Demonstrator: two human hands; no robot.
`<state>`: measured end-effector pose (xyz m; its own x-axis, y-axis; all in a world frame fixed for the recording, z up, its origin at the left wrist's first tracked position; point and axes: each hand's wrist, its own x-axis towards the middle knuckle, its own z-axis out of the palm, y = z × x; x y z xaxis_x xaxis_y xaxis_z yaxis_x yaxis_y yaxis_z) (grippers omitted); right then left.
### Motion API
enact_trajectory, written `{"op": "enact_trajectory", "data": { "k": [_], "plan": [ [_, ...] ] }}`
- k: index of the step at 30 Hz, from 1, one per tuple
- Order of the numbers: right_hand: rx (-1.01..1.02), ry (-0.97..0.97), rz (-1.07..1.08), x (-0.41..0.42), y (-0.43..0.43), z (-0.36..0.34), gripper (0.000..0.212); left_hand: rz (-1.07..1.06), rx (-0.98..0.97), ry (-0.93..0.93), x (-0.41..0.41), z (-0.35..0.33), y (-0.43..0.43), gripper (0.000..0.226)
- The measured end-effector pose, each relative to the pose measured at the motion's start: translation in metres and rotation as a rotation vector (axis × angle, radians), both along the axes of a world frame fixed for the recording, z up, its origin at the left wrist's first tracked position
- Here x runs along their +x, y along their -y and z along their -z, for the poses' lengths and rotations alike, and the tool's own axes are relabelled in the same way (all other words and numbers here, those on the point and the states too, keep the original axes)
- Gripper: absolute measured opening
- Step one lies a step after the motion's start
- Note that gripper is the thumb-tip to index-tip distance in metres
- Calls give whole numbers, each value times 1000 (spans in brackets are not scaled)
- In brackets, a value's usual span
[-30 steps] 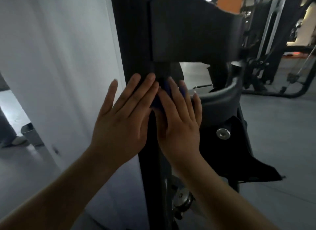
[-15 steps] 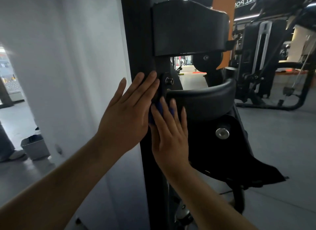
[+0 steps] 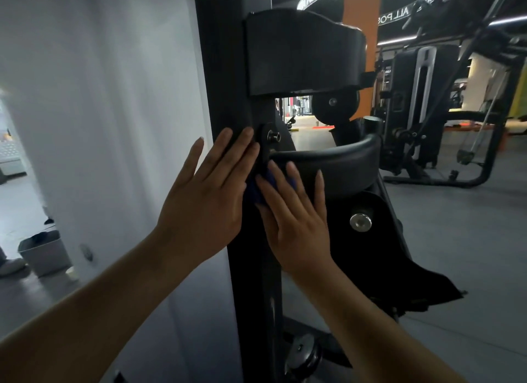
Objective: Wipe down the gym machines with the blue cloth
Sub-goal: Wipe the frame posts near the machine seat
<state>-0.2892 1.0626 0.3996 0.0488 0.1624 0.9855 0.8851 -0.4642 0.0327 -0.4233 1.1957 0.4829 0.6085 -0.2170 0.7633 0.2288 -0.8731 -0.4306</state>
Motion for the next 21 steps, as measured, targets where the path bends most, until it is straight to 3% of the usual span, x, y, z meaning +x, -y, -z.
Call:
{"op": "enact_trajectory", "data": {
  "k": [4,7,10,15,19,21],
  "plan": [
    [75,-45,14,10,-2,-19,42,-17,3,-6,3,15,-2,64],
    [31,-142,-86,-7,-11,36,46,-35,19,-37,0,37,-5,63],
    [-2,-347,-218,-24,-13,87,51,-47,50,-82,-3,55,-8,62],
    [83,-613,-412,-40,-20,105,54,10,210,-220,-6,74,-11,59],
    [278,-1063,-595,-49,-20,129,45,26,231,-313,-5,86,-12,60],
    [346,-1183,-612,-52,-21,128,45,16,225,-293,-3,88,-13,62]
  ]
}}
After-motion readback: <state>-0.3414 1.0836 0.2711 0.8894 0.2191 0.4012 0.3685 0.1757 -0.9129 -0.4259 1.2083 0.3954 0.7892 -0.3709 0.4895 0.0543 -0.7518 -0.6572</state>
